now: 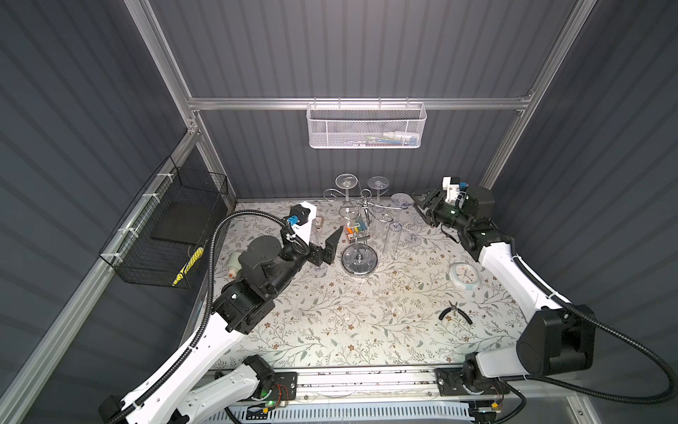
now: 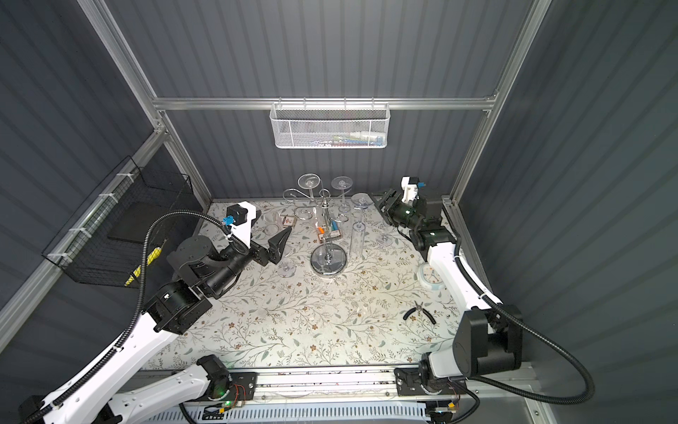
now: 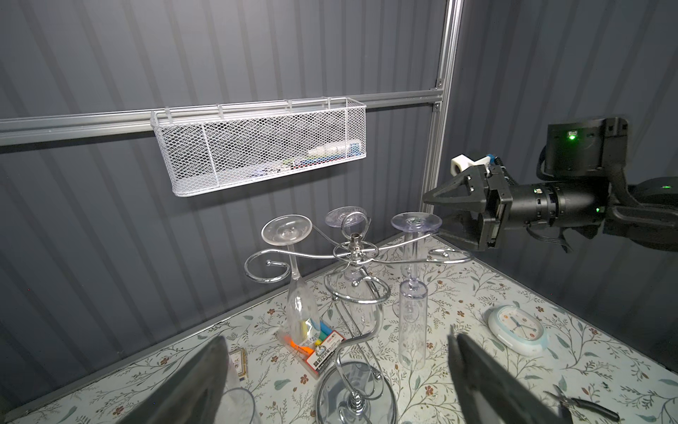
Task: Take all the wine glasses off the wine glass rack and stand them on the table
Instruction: 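Move the right gripper back toward the rack, then reach the open right gripper to the foot of a hanging flute on the rack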
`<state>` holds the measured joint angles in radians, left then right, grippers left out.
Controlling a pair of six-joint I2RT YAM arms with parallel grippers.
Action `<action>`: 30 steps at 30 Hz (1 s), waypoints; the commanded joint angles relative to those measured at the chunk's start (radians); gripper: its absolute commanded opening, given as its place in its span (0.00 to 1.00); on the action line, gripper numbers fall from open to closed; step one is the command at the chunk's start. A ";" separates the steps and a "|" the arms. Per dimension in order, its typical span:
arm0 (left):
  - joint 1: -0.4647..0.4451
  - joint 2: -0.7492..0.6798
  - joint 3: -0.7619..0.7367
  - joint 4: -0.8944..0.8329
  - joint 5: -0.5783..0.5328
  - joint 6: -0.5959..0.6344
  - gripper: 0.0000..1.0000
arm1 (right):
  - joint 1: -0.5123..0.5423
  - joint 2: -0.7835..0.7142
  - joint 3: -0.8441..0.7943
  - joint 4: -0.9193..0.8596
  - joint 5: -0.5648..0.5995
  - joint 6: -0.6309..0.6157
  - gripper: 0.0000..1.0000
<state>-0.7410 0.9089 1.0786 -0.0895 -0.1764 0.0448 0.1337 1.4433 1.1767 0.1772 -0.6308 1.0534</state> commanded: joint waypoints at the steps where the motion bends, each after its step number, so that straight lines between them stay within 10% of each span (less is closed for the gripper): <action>1: -0.007 -0.011 -0.009 0.009 -0.010 -0.004 0.95 | 0.003 0.006 0.018 0.073 -0.037 0.048 0.64; 30: -0.008 -0.034 -0.017 -0.001 -0.006 -0.016 0.95 | 0.017 0.020 -0.021 0.119 -0.052 0.095 0.30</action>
<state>-0.7410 0.8955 1.0679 -0.0906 -0.1761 0.0414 0.1452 1.4540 1.1683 0.2581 -0.6643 1.1412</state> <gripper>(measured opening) 0.953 0.309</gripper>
